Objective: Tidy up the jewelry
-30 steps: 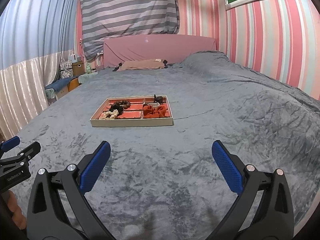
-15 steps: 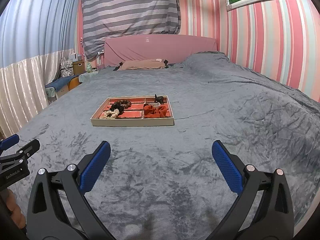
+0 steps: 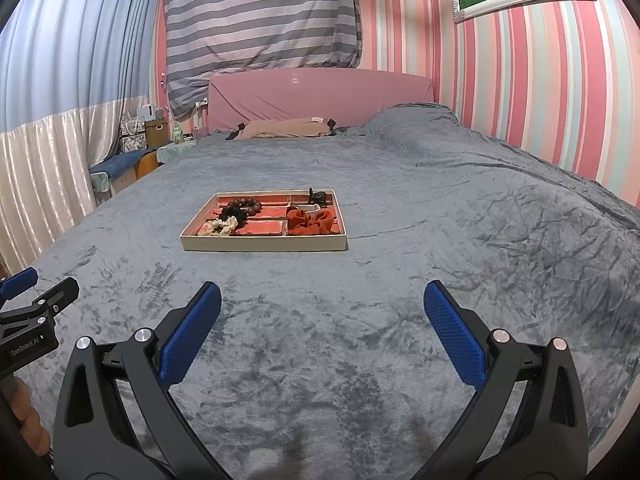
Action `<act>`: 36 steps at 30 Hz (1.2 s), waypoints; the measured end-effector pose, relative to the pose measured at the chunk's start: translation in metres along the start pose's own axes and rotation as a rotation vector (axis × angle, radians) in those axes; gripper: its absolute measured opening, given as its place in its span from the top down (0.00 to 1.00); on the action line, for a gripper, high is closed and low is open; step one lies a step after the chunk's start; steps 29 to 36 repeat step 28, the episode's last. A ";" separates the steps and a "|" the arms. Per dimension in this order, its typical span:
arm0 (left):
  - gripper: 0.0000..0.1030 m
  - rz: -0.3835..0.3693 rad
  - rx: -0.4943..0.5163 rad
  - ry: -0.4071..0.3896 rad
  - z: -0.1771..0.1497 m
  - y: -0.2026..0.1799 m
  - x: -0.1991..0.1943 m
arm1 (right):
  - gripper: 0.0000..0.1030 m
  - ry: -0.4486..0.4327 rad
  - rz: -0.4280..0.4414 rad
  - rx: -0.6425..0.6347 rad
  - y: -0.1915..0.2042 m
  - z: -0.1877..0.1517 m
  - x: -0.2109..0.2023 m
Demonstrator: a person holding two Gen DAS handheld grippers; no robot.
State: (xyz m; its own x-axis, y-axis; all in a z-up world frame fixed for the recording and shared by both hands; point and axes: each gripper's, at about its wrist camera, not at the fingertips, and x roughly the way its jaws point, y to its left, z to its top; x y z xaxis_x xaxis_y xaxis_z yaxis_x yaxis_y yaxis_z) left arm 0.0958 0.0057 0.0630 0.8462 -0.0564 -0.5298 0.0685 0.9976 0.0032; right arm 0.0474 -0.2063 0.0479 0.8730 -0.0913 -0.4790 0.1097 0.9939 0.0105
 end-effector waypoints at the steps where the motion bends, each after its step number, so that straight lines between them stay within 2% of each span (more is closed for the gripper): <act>1: 0.15 0.000 0.001 0.000 0.000 0.000 0.000 | 0.04 0.000 -0.001 0.000 0.000 0.000 0.000; 25: 0.14 -0.001 -0.001 0.004 -0.003 0.004 0.002 | 0.04 0.012 0.004 -0.004 -0.004 -0.001 0.005; 28: 0.08 0.007 0.001 -0.004 -0.004 0.006 0.002 | 0.04 0.013 0.003 -0.005 -0.005 -0.001 0.005; 36: 0.08 0.007 0.001 -0.004 -0.004 0.006 0.002 | 0.04 0.013 0.003 -0.005 -0.005 -0.001 0.005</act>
